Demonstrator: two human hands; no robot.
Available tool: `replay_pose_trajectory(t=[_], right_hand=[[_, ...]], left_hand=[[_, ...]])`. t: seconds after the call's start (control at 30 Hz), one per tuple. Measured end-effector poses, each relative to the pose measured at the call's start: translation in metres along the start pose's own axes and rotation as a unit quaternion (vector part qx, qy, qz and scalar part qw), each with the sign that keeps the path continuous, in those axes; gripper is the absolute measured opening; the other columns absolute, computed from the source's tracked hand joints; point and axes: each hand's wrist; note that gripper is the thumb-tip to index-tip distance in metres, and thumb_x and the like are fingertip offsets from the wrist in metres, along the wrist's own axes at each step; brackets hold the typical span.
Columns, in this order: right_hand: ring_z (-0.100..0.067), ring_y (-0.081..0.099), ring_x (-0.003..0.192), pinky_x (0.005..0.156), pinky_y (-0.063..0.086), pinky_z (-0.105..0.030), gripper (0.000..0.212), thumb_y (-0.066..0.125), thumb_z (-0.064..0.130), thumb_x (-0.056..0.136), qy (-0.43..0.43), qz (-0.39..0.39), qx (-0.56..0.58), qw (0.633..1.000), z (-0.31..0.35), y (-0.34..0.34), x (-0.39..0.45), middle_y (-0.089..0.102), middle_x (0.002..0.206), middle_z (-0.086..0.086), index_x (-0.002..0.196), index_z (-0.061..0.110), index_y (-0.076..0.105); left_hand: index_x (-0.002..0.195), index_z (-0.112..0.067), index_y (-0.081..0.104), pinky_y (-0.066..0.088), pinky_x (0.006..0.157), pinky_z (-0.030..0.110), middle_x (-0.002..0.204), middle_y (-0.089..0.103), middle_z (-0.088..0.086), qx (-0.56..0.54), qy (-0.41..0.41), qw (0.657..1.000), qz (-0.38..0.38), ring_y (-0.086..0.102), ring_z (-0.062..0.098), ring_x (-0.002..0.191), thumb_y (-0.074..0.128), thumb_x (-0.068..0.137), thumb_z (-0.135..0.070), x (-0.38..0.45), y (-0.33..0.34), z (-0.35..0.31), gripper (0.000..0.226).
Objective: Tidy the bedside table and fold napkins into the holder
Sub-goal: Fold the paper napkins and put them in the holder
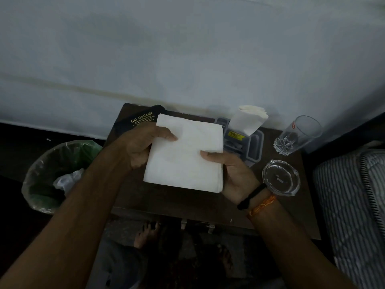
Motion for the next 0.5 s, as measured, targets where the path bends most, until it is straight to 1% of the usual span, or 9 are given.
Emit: replay_pose_trajectory(t=[0.07, 0.13, 0.2, 0.27, 0.33, 0.4, 0.5], right_hand=[[-0.033, 0.057, 0.125, 0.106, 0.043, -0.056, 0.053, 0.067, 0.007, 0.085, -0.009, -0.008, -0.006, 1.000, 0.000, -0.002, 0.002, 0.062, 0.134, -0.014, 0.136, 0.009, 0.055], [-0.034, 0.056, 0.126, 0.106, 0.043, -0.057, 0.053, 0.067, 0.006, 0.085, -0.007, 0.000, -0.016, 1.000, 0.004, -0.003, 0.001, 0.060, 0.135, -0.015, 0.137, 0.010, 0.055], [-0.036, 0.057, 0.124, 0.102, 0.046, -0.058, 0.055, 0.067, 0.005, 0.084, 0.008, 0.009, -0.043, 0.999, 0.009, -0.003, -0.001, 0.061, 0.134, -0.015, 0.136, 0.012, 0.055], [-0.037, 0.059, 0.122, 0.097, 0.050, -0.056, 0.054, 0.067, 0.003, 0.082, 0.026, 0.008, -0.056, 0.998, 0.013, -0.005, -0.003, 0.063, 0.132, -0.015, 0.135, 0.012, 0.056], [-0.038, 0.059, 0.121, 0.096, 0.051, -0.055, 0.054, 0.067, 0.001, 0.080, 0.034, -0.007, -0.056, 0.998, 0.017, -0.006, -0.004, 0.064, 0.130, -0.015, 0.133, 0.011, 0.059], [-0.038, 0.060, 0.120, 0.095, 0.052, -0.054, 0.052, 0.065, 0.000, 0.080, 0.039, -0.026, -0.056, 0.997, 0.021, -0.007, -0.005, 0.065, 0.129, -0.015, 0.131, 0.011, 0.060], [-0.035, 0.063, 0.114, 0.089, 0.056, -0.050, 0.048, 0.061, 0.000, 0.084, 0.040, -0.031, -0.040, 0.998, 0.025, -0.007, -0.008, 0.065, 0.128, -0.015, 0.130, 0.012, 0.061]], left_hand=[[0.113, -0.006, 0.068, 0.057, 0.084, 0.045, 0.110, 0.073, 0.014, 0.006, -0.007, 1.000, 0.003, 0.070, 0.032, 0.098, 0.061, 0.084, 0.003, 0.001, 0.000, 0.001, 0.031], [0.114, -0.006, 0.068, 0.059, 0.077, 0.043, 0.109, 0.073, 0.014, 0.016, -0.012, 1.000, 0.013, 0.071, 0.031, 0.095, 0.062, 0.084, 0.002, 0.001, 0.001, 0.003, 0.032], [0.112, -0.006, 0.068, 0.060, 0.069, 0.039, 0.107, 0.074, 0.014, 0.016, -0.013, 1.000, 0.020, 0.073, 0.028, 0.087, 0.062, 0.083, 0.001, 0.001, 0.004, 0.004, 0.031], [0.112, -0.005, 0.069, 0.060, 0.063, 0.035, 0.106, 0.074, 0.014, 0.012, -0.007, 1.000, 0.023, 0.074, 0.026, 0.082, 0.063, 0.082, 0.002, 0.002, 0.006, 0.005, 0.031], [0.113, -0.004, 0.068, 0.059, 0.063, 0.035, 0.106, 0.074, 0.015, 0.013, 0.004, 1.000, 0.023, 0.073, 0.025, 0.080, 0.063, 0.081, 0.002, 0.003, 0.007, 0.006, 0.033], [0.114, -0.004, 0.068, 0.059, 0.067, 0.036, 0.108, 0.073, 0.016, 0.020, 0.014, 0.999, 0.020, 0.073, 0.027, 0.083, 0.064, 0.080, 0.002, 0.003, 0.007, 0.006, 0.034], [0.115, -0.005, 0.067, 0.060, 0.067, 0.037, 0.109, 0.073, 0.016, 0.008, 0.019, 0.999, 0.037, 0.073, 0.028, 0.084, 0.062, 0.082, 0.002, 0.002, 0.009, 0.005, 0.034]])
Point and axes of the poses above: each hand's wrist, its own x-axis towards the middle knuckle, its own y-axis out of the palm, z = x × y
